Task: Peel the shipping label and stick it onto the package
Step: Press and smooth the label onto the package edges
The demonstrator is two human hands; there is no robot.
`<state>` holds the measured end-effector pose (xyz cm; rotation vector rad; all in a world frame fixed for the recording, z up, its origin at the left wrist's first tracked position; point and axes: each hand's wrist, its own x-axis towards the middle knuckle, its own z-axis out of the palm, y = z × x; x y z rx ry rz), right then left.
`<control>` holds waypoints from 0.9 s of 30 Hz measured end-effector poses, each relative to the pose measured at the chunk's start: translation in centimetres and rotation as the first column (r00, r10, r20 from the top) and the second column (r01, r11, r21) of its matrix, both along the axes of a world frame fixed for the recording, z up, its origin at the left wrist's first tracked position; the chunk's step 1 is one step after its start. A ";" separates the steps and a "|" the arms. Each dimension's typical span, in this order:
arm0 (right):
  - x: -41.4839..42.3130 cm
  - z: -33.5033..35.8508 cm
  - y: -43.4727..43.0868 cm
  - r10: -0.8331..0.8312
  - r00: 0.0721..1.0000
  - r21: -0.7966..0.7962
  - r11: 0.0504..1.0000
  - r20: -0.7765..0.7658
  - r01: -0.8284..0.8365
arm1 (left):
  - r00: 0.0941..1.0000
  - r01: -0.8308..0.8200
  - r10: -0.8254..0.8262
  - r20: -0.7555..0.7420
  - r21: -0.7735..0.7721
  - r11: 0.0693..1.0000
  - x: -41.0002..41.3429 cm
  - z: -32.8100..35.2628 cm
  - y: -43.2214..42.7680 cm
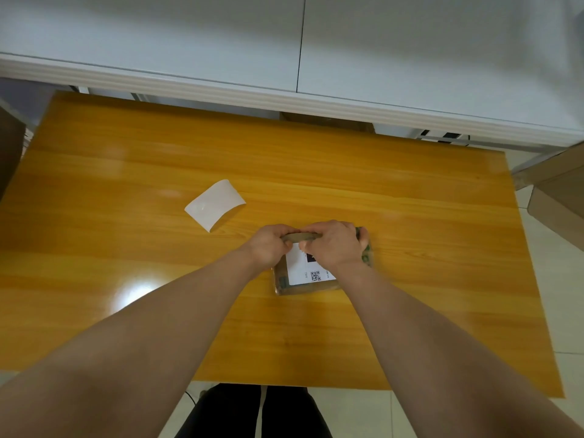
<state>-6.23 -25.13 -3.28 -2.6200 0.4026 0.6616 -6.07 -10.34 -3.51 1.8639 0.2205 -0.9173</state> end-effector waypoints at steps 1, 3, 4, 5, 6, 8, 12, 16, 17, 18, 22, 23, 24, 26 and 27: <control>0.1 0.1 -0.1 0.009 1.000 0.001 1.000 -0.005 -0.009 | 1.000 0.002 -0.002 0.004 0.008 1.000 0.0 0.1 0.0; 0.4 0.3 -0.6 0.023 1.000 0.021 1.000 -0.013 -0.023 | 1.000 0.000 0.000 0.007 0.014 1.000 0.3 0.4 0.0; 0.6 0.5 -0.9 0.030 0.999 0.040 0.999 -0.017 -0.029 | 1.000 -0.001 0.001 0.009 0.016 1.000 0.5 0.5 0.1; 0.7 0.8 -1.2 0.038 0.999 0.057 0.998 -0.017 -0.037 | 1.000 0.002 -0.003 0.009 0.023 1.000 0.7 0.6 0.1; 0.8 1.0 -1.5 0.051 0.999 0.065 0.997 -0.016 -0.050 | 1.000 0.006 -0.007 0.006 0.029 1.000 0.9 0.8 0.2; 0.6 1.6 -2.3 0.096 0.995 0.048 0.994 -0.029 -0.095 | 1.000 0.023 -0.023 0.009 0.039 0.999 1.1 1.0 0.0; -0.2 2.2 -3.9 0.159 0.985 0.088 0.984 -0.071 -0.153 | 0.997 0.062 -0.066 0.048 0.073 0.995 1.0 1.2 -0.6; -1.1 2.5 -4.4 0.207 0.977 0.141 0.970 -0.056 -0.197 | 0.968 0.205 -0.229 0.099 0.204 0.957 0.5 0.7 -1.8; -1.3 2.6 -4.3 0.216 0.975 0.138 0.969 -0.058 -0.206 | 0.951 0.252 -0.288 0.112 0.261 0.932 0.3 0.7 -2.1; -1.4 2.6 -4.2 0.218 0.974 0.133 0.969 -0.058 -0.209 | 0.936 0.280 -0.329 0.126 0.300 0.912 0.1 0.7 -2.4; -1.7 2.0 -4.0 0.196 0.980 0.102 0.976 -0.029 -0.193 | 0.918 0.280 -0.356 0.176 0.350 0.894 -0.5 0.3 -3.1; -1.8 1.7 -4.0 0.188 0.982 0.099 0.978 -0.017 -0.185 | 0.921 0.267 -0.344 0.179 0.351 0.897 -0.5 0.2 -3.2; -1.9 1.5 -4.0 0.177 0.984 0.098 0.980 -0.003 -0.176 | 0.927 0.249 -0.327 0.183 0.350 0.903 -0.5 0.1 -3.2; -2.0 1.2 -4.0 0.151 0.988 0.108 0.982 0.020 -0.152 | 0.941 0.205 -0.279 0.192 0.333 0.920 -0.6 0.0 -3.4; -2.0 1.1 -4.0 0.136 0.990 0.117 0.984 0.028 -0.138 | 0.948 0.183 -0.253 0.194 0.320 0.930 -0.6 0.0 -3.4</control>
